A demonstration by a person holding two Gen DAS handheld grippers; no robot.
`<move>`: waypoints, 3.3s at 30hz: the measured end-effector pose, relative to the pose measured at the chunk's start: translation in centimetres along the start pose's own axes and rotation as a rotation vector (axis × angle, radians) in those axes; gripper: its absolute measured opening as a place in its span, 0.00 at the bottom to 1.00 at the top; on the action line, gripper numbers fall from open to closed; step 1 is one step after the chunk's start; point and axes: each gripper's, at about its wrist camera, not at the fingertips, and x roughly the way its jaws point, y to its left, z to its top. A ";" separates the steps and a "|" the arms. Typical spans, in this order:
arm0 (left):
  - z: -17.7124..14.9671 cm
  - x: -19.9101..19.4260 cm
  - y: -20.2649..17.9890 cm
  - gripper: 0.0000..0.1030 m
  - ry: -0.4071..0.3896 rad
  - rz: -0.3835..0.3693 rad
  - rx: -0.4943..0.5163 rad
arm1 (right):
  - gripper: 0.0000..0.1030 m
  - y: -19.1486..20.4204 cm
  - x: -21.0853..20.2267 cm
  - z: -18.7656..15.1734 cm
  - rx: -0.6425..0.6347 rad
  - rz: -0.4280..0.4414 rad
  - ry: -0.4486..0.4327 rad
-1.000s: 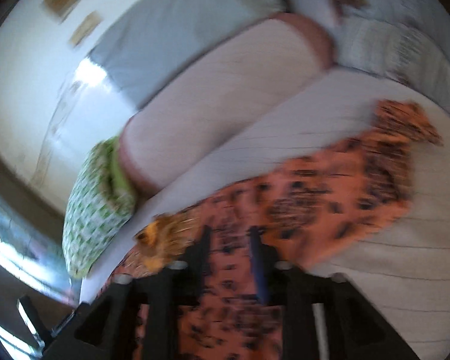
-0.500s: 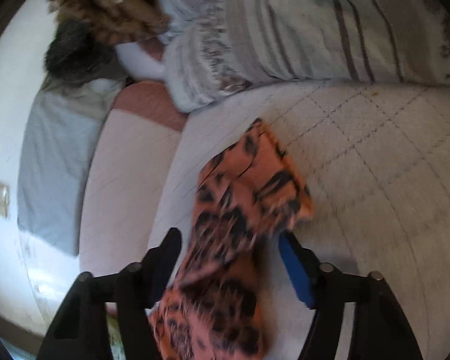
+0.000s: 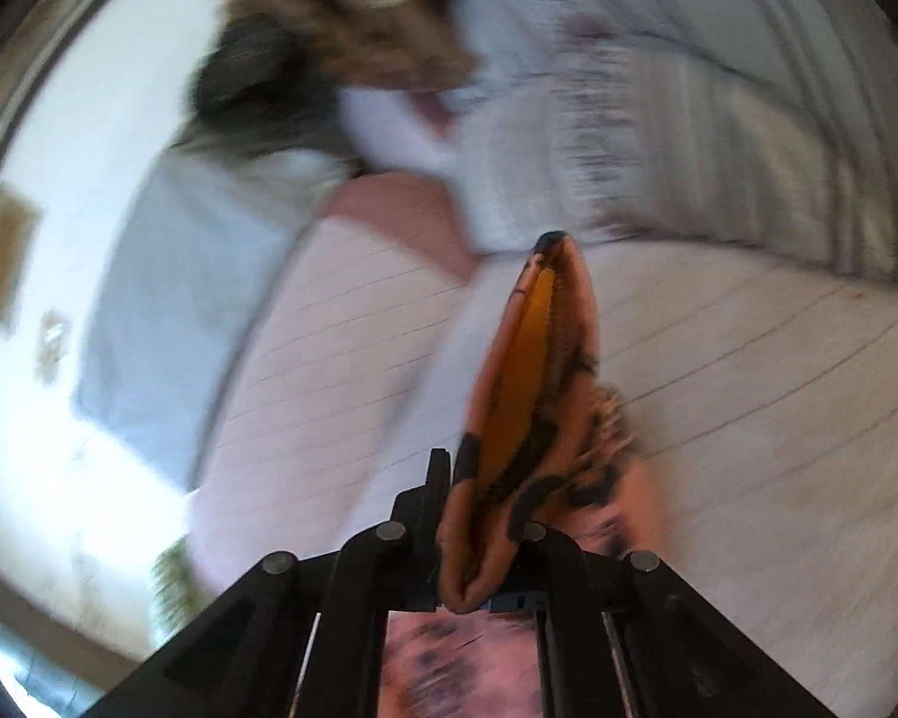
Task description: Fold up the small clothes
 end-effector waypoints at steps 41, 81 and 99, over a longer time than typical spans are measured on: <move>-1.7 7.4 5.8 1.00 0.228 0.021 -0.041 | 0.35 10.1 8.0 -25.4 -0.438 -0.122 0.483; -6.1 -5.8 9.0 1.00 -0.014 0.101 -0.144 | 0.65 16.6 -8.1 -33.4 -0.945 0.015 0.288; -5.1 -5.0 6.7 1.00 -0.058 0.049 -0.034 | 0.66 17.9 -4.1 -33.4 -0.945 -0.022 0.271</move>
